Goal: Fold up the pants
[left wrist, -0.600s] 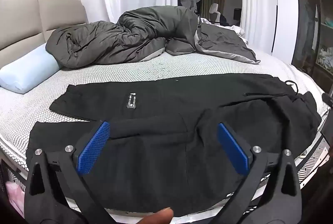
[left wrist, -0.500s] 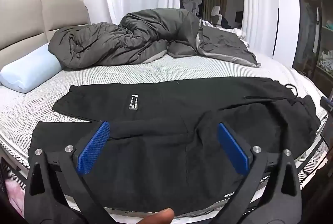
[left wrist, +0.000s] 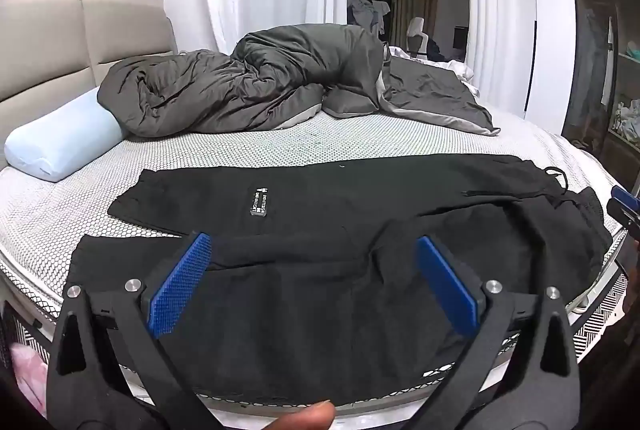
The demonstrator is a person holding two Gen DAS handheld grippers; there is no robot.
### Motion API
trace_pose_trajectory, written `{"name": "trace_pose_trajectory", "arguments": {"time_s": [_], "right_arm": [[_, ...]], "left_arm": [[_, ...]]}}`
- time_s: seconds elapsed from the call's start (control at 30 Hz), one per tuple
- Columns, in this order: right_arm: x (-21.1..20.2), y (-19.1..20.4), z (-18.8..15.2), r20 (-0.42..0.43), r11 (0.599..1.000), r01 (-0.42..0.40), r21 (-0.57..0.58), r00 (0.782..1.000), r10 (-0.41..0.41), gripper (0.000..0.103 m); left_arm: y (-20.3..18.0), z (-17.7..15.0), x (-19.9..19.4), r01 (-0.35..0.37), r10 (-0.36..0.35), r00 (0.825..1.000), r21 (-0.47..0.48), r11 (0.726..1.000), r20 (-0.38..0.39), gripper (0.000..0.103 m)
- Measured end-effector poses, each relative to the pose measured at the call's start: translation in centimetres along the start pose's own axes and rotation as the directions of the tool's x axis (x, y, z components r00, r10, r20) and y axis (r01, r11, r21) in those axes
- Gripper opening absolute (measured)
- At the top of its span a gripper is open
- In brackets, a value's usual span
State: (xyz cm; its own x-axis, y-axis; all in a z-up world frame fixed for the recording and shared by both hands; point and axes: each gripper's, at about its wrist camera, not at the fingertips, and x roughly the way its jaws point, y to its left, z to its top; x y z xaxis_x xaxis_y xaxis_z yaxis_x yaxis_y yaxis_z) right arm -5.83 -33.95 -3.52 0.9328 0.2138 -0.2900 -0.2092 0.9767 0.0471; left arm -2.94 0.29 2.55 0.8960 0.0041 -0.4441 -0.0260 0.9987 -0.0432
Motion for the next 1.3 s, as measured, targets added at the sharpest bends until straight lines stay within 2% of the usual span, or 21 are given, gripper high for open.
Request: {"name": "trace_pose_trajectory", "arguments": {"time_s": [0.83,1.3], "right_arm": [[0.5,-0.9,-0.2,-0.014,0.999,0.034,0.005,0.999,-0.034,0.103],[0.5,-0.8,-0.3,-0.022,0.999,0.04,-0.002,0.999,-0.041,0.103]], "left_arm": [[-1.0,-0.4,2.1,-0.017,0.017,0.999,0.014,1.0,-0.047,0.102],[-1.0,-0.5,2.4,-0.018,0.019,0.999,0.013,1.0,-0.046,0.102]]}}
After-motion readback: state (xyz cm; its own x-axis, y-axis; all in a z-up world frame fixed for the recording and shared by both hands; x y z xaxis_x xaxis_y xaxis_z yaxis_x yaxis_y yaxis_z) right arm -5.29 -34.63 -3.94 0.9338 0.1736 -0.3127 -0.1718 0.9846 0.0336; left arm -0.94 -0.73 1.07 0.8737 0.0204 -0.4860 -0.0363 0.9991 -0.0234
